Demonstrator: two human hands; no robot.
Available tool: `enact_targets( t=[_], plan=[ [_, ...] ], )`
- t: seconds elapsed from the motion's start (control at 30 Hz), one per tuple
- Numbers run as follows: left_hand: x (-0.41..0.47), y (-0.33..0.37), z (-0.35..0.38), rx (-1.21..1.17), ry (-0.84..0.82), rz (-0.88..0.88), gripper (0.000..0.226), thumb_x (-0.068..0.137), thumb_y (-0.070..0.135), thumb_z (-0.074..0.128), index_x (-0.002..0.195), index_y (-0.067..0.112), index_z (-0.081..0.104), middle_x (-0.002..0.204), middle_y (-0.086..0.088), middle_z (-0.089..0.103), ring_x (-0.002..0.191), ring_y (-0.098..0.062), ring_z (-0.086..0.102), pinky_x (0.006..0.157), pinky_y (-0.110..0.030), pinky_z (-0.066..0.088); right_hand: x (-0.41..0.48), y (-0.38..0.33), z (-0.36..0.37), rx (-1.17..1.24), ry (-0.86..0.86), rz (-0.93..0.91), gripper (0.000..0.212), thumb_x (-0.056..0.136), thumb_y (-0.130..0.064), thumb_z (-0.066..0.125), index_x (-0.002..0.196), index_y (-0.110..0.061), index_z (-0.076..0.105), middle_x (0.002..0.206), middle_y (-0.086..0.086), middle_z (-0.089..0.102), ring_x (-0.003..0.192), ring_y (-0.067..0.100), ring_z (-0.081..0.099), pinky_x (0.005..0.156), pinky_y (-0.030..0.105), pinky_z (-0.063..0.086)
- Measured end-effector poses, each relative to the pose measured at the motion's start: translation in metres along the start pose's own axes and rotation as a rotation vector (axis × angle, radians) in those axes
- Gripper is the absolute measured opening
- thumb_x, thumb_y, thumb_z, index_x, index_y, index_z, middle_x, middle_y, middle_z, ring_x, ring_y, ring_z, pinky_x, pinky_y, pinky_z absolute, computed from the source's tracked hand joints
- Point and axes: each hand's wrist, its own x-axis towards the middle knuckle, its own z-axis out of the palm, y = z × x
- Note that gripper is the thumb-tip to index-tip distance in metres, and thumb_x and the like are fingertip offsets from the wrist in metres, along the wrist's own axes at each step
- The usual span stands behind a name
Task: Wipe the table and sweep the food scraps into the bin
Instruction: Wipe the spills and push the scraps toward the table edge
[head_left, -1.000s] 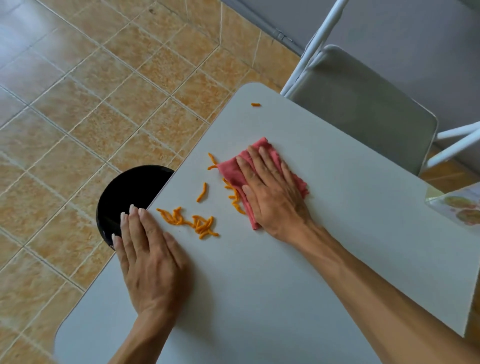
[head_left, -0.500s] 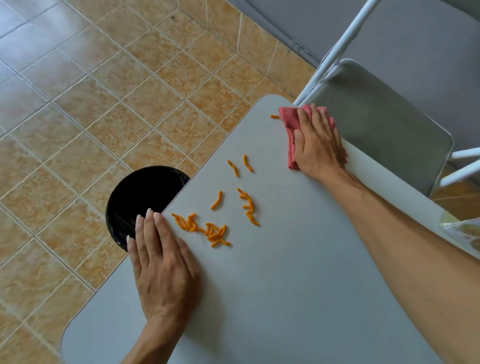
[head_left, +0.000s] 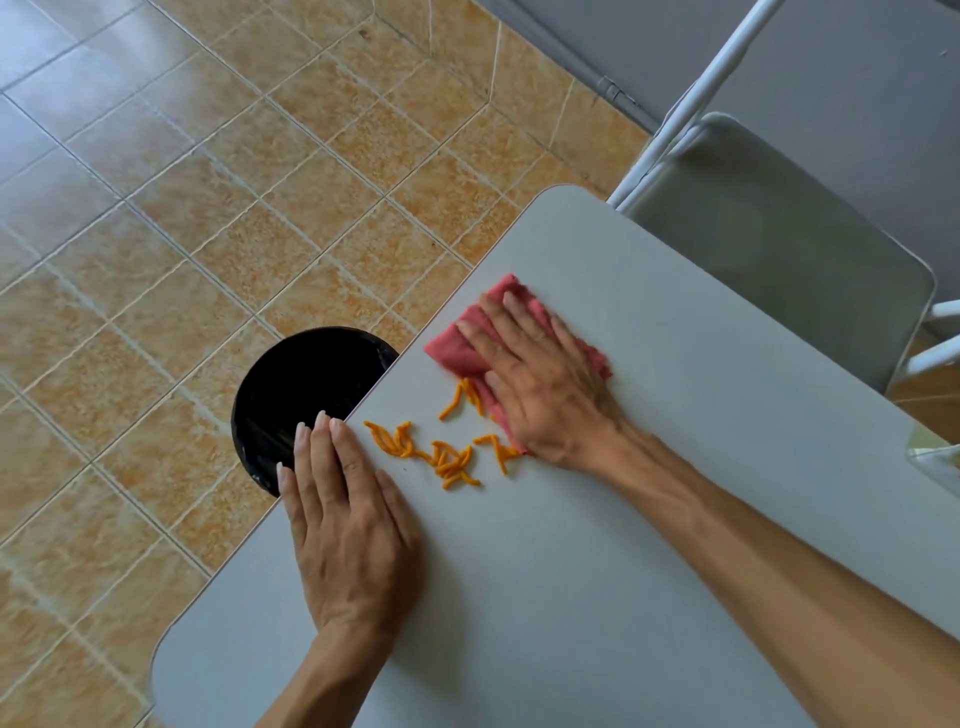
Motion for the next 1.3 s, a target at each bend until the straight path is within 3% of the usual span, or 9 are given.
enact_targets(
  t=[0.1, 0.23, 0.3, 0.47, 0.53, 0.63, 0.87, 1.13, 1.3],
  plan=[
    [0.000, 0.000, 0.000, -0.011, 0.006, 0.003, 0.061, 0.101, 0.026, 0.027, 0.154, -0.002, 0.020, 0.163, -0.017, 0.021, 0.154, -0.027, 0.010, 0.125, -0.049, 0.011, 0.003, 0.032, -0.001, -0.021, 0.063, 0.101, 0.062, 0.103, -0.042, 0.026, 0.153, -0.010, 0.043, 0.159, 0.014, 0.040, 0.150, 0.035, 0.033, 0.122, 0.054, 0.029],
    [0.001, 0.000, 0.000, -0.001, 0.004, 0.015, 0.060, 0.101, 0.025, 0.028, 0.155, -0.002, 0.020, 0.163, -0.018, 0.020, 0.154, -0.028, 0.010, 0.125, -0.048, 0.010, 0.010, 0.046, -0.008, 0.020, 0.129, 0.488, 0.068, 0.100, -0.043, 0.015, 0.156, -0.012, 0.036, 0.164, 0.012, 0.032, 0.154, 0.031, 0.024, 0.126, 0.045, 0.014],
    [0.000, 0.000, -0.001, -0.004, -0.003, 0.012, 0.060, 0.102, 0.025, 0.028, 0.155, -0.002, 0.019, 0.164, -0.017, 0.019, 0.155, -0.028, 0.009, 0.125, -0.048, 0.010, 0.017, 0.024, -0.005, 0.003, 0.160, 0.551, 0.068, 0.098, -0.042, 0.016, 0.155, -0.013, 0.038, 0.163, 0.012, 0.034, 0.154, 0.032, 0.024, 0.126, 0.047, 0.014],
    [0.001, 0.001, -0.001, -0.014, -0.007, 0.009, 0.060, 0.101, 0.024, 0.030, 0.154, -0.002, 0.020, 0.163, -0.017, 0.020, 0.154, -0.028, 0.011, 0.125, -0.048, 0.011, 0.004, -0.020, 0.007, 0.021, 0.082, 0.126, 0.057, 0.104, -0.039, 0.026, 0.153, -0.016, 0.043, 0.162, 0.010, 0.037, 0.152, 0.029, 0.030, 0.124, 0.051, 0.024],
    [0.001, 0.001, -0.001, -0.023, -0.006, 0.009, 0.059, 0.101, 0.023, 0.031, 0.154, -0.002, 0.021, 0.163, -0.018, 0.021, 0.154, -0.029, 0.012, 0.125, -0.048, 0.011, -0.006, -0.010, 0.003, 0.014, 0.075, 0.077, 0.056, 0.106, -0.041, 0.025, 0.153, -0.018, 0.043, 0.162, 0.008, 0.037, 0.152, 0.026, 0.030, 0.125, 0.048, 0.025],
    [0.002, 0.001, -0.002, -0.030, -0.011, 0.011, 0.059, 0.102, 0.023, 0.031, 0.154, -0.002, 0.020, 0.163, -0.018, 0.021, 0.154, -0.029, 0.012, 0.125, -0.049, 0.011, -0.033, 0.010, -0.002, 0.022, 0.165, 0.298, 0.063, 0.108, -0.044, 0.014, 0.150, -0.012, 0.047, 0.158, 0.011, 0.044, 0.149, 0.031, 0.037, 0.123, 0.048, 0.027],
    [0.000, -0.002, -0.002, -0.049, -0.039, 0.013, 0.060, 0.102, 0.025, 0.030, 0.155, 0.001, 0.017, 0.164, -0.016, 0.019, 0.154, -0.028, 0.011, 0.125, -0.049, 0.007, -0.079, -0.053, 0.017, -0.101, 0.295, 0.989, 0.054, 0.104, -0.029, 0.032, 0.154, -0.008, 0.040, 0.161, 0.017, 0.036, 0.151, 0.035, 0.031, 0.124, 0.051, 0.023],
    [0.001, -0.003, -0.002, -0.073, -0.048, 0.008, 0.061, 0.102, 0.024, 0.034, 0.155, 0.002, 0.016, 0.164, -0.014, 0.019, 0.154, -0.028, 0.011, 0.125, -0.047, 0.004, -0.078, -0.100, 0.022, -0.104, 0.172, 0.796, 0.056, 0.104, -0.034, 0.030, 0.156, -0.015, 0.036, 0.164, 0.009, 0.032, 0.154, 0.029, 0.026, 0.124, 0.049, 0.019],
    [0.001, -0.004, -0.002, -0.086, -0.080, 0.012, 0.062, 0.102, 0.026, 0.032, 0.156, 0.002, 0.014, 0.164, -0.014, 0.017, 0.154, -0.028, 0.009, 0.125, -0.048, 0.003, -0.132, -0.107, 0.029, -0.126, 0.372, 1.297, 0.053, 0.103, -0.027, 0.035, 0.151, -0.005, 0.043, 0.159, 0.021, 0.038, 0.150, 0.039, 0.032, 0.121, 0.056, 0.026]
  ],
)
